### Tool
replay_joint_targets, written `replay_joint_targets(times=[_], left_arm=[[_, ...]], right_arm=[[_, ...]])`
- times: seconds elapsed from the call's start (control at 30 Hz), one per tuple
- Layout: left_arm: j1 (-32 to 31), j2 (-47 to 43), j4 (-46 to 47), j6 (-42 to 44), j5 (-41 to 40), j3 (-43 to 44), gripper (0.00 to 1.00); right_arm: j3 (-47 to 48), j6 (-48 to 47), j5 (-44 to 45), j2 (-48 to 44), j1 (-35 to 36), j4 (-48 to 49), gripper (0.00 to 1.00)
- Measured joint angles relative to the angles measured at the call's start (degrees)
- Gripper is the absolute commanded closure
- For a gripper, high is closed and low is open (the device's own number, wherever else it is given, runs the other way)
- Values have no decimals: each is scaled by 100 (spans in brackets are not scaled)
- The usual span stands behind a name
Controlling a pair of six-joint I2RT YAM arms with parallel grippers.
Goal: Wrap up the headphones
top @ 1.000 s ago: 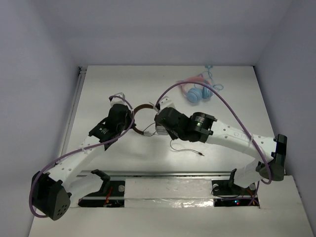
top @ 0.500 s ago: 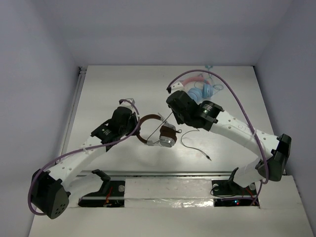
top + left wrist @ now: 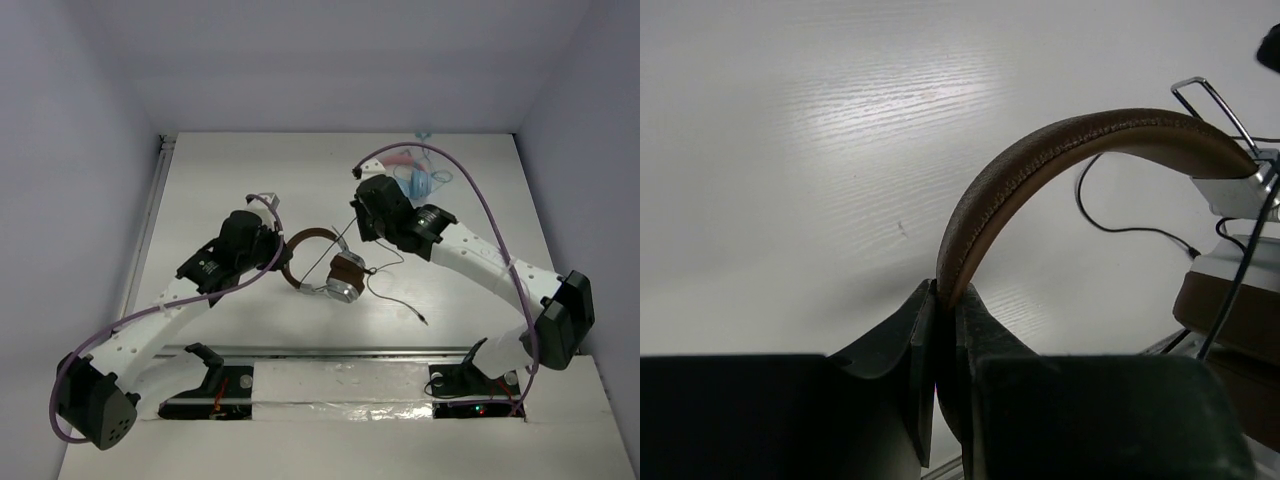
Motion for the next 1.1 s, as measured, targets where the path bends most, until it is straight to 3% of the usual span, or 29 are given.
replay_joint_targets(times=[0.27, 0.43, 0.77, 0.97, 1.1], left_arm=[[96, 2, -125, 111, 76, 581, 100], [540, 2, -79, 140, 387, 758, 100], [922, 31, 177, 15, 1156, 968, 100], [1121, 39, 396, -197, 1674, 1244, 100], [1172, 118, 404, -330, 1910, 1644, 100]], right_arm=[[-1045, 317, -713, -597, -321, 1051, 100], [-1615, 581, -1080, -1038, -387, 1738, 100], [-2074, 813, -2164, -1436, -586, 2935, 100], [-2566, 1010, -3088, -1357, -627, 4052, 82], [-2798, 1132, -3397, -1202, -651, 4562, 78]])
